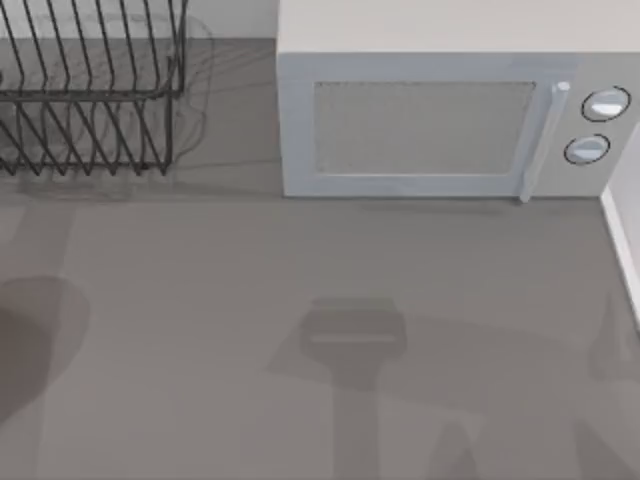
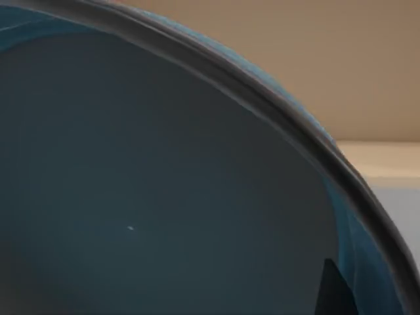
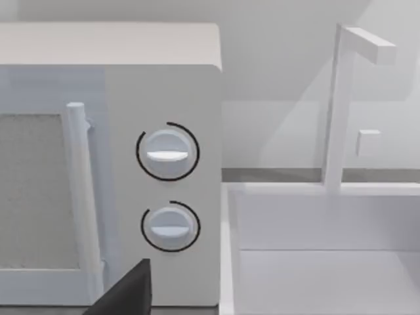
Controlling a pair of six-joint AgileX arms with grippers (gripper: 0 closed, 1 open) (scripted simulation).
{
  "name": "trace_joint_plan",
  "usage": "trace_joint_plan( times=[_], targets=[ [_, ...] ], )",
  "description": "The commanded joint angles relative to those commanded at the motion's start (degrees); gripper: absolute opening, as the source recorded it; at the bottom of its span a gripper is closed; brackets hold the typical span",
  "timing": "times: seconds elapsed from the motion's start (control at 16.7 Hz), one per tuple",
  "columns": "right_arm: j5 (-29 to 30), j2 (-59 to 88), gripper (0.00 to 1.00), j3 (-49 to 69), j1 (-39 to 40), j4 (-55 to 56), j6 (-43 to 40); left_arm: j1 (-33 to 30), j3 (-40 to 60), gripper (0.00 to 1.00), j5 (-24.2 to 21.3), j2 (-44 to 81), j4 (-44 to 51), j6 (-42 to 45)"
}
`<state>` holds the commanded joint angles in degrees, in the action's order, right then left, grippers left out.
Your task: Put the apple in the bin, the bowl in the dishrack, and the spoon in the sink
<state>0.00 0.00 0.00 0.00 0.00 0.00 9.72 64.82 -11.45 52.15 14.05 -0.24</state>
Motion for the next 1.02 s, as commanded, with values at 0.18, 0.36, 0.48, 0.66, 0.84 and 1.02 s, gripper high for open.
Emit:
trace_joint_plan(
  times=[0.18, 0.36, 0.48, 0.66, 0.84, 1.02],
  targets=[
    [0.00, 0.00, 1.00, 0.00, 0.00, 0.00, 0.00, 0.66, -1.02, 0.00, -0.41, -1.14, -1.12, 0.96],
    [0.00, 0.00, 1.00, 0.00, 0.00, 0.00, 0.00, 0.46, -0.82, 0.00, -0.25, -0.98, -0.98, 0.97],
    [0.00, 0.00, 1.00, 0.00, 0.00, 0.00, 0.00, 0.40, -0.82, 0.00, -0.17, -0.22, -1.75, 0.97],
    [0.00, 0.00, 1.00, 0.00, 0.00, 0.00, 0.00, -0.03, -1.09, 0.00, 0.38, 5.26, -7.37, 0.92],
    [0.00, 0.00, 1.00, 0.00, 0.00, 0.00, 0.00, -0.91, -2.11, 0.00, 1.33, 14.54, -18.07, 0.88],
    [0.00, 0.00, 1.00, 0.00, 0.00, 0.00, 0.00, -2.19, -4.08, 0.00, 2.47, 25.32, -31.70, 0.89]
  ],
)
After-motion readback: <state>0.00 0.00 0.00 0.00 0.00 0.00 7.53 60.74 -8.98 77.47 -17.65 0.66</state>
